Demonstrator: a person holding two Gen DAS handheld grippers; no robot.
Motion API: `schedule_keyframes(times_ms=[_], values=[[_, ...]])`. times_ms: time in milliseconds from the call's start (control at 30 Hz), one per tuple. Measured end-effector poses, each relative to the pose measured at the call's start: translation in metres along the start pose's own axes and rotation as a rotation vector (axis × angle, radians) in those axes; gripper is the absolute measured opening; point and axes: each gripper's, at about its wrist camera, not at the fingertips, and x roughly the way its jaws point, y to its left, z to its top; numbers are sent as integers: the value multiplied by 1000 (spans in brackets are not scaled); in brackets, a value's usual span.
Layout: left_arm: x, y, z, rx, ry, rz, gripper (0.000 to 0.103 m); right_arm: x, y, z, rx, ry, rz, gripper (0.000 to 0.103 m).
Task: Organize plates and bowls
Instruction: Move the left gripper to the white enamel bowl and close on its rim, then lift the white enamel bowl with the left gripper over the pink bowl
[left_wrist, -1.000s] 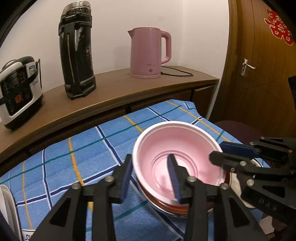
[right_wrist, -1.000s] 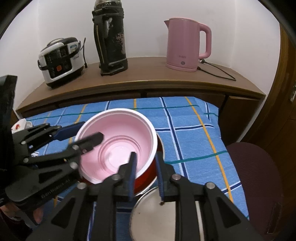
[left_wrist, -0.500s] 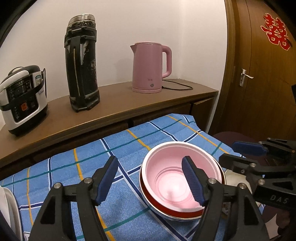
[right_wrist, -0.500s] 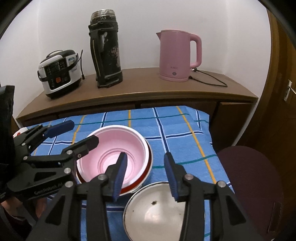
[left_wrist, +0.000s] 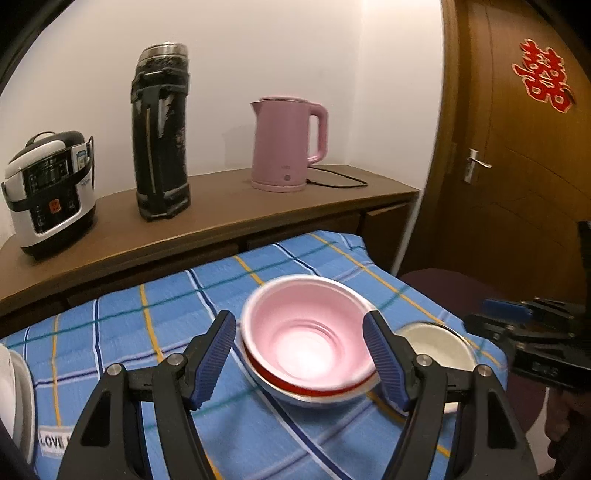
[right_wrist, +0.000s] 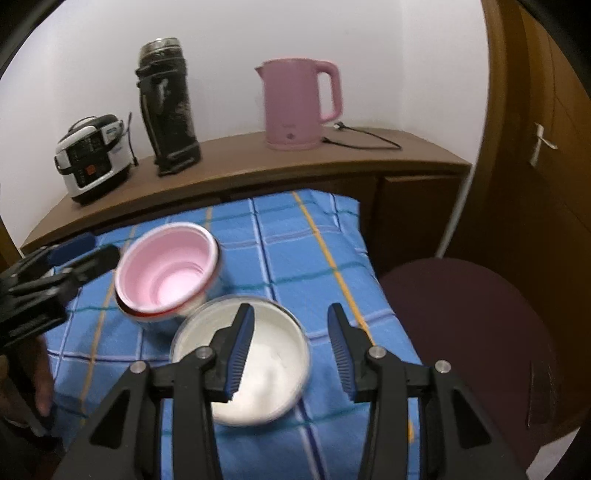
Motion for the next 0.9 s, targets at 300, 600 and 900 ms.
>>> schedule_keyframes(times_ms=[300,600,900], values=[[5,-51,-29,22,106,-100,73,8,-15,-18,24,34,30,34],[28,-66,-40,26,181,-130,60,18,-15,-24,32,56,69,29],[38,-76,-47,37,207,-128,42,24,-14,-27,46,55,93,14]])
